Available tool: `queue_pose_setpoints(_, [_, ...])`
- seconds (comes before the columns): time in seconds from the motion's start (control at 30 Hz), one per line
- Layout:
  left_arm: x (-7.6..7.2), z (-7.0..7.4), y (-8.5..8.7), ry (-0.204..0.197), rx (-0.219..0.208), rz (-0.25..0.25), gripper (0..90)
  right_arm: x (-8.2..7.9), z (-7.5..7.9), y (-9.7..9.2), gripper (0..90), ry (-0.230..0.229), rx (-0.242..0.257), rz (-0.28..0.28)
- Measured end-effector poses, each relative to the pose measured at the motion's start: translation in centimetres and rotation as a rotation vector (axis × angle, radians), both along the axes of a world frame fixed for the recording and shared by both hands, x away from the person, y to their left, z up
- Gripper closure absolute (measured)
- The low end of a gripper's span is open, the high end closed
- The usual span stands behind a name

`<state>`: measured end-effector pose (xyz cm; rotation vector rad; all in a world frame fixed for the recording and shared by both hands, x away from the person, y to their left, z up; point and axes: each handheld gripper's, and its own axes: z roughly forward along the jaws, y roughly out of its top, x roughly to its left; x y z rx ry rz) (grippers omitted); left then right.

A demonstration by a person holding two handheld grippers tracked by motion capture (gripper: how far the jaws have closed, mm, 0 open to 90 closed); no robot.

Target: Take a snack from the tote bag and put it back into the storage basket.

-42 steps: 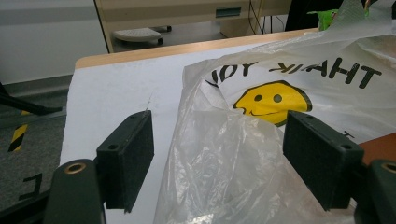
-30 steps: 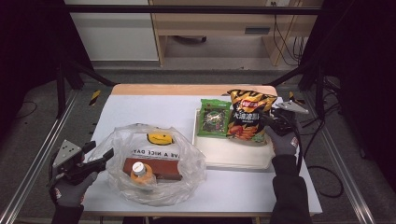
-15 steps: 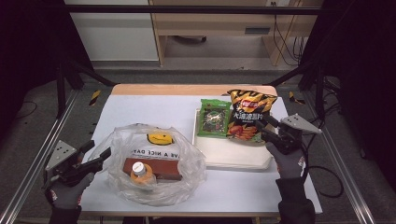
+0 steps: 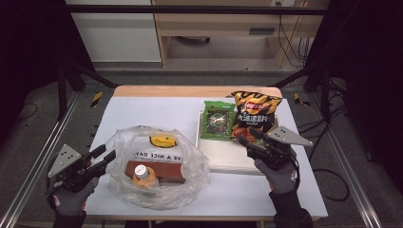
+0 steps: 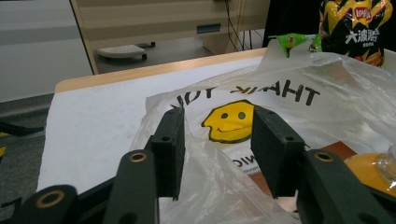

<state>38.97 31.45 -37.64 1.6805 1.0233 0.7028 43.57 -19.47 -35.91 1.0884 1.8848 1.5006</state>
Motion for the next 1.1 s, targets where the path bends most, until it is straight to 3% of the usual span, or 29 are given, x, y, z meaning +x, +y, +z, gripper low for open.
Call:
queue_pose_setpoints(0.13, [0.0,-0.1,-0.6,0.006,0.007,-0.014,62.6,-0.3,0.0,1.7,48.5,-0.002,0.003,0.063])
queue_pose_setpoints(0.33, [0.3,-0.8,-1.6,0.036,0.029,-0.031,72.2,-0.7,-0.2,5.0,57.7,0.002,-0.004,0.152])
queue_pose_setpoints(0.67, [1.1,-2.8,-3.1,0.091,0.072,-0.067,86.1,-0.8,-1.0,9.9,67.5,0.025,-0.026,0.268])
queue_pose_setpoints(0.87, [1.4,-3.7,-3.4,0.129,0.097,-0.098,87.6,-1.3,-1.8,14.0,71.6,0.055,-0.096,0.389])
queue_pose_setpoints(1.0, [1.1,-4.4,-3.1,0.158,0.107,-0.100,87.6,-1.1,-3.1,16.1,72.0,0.096,-0.157,0.421])
queue_pose_setpoints(1.1, [0.7,-5.1,-2.6,0.178,0.109,-0.093,87.6,-1.2,-4.4,16.6,72.3,0.127,-0.199,0.427])
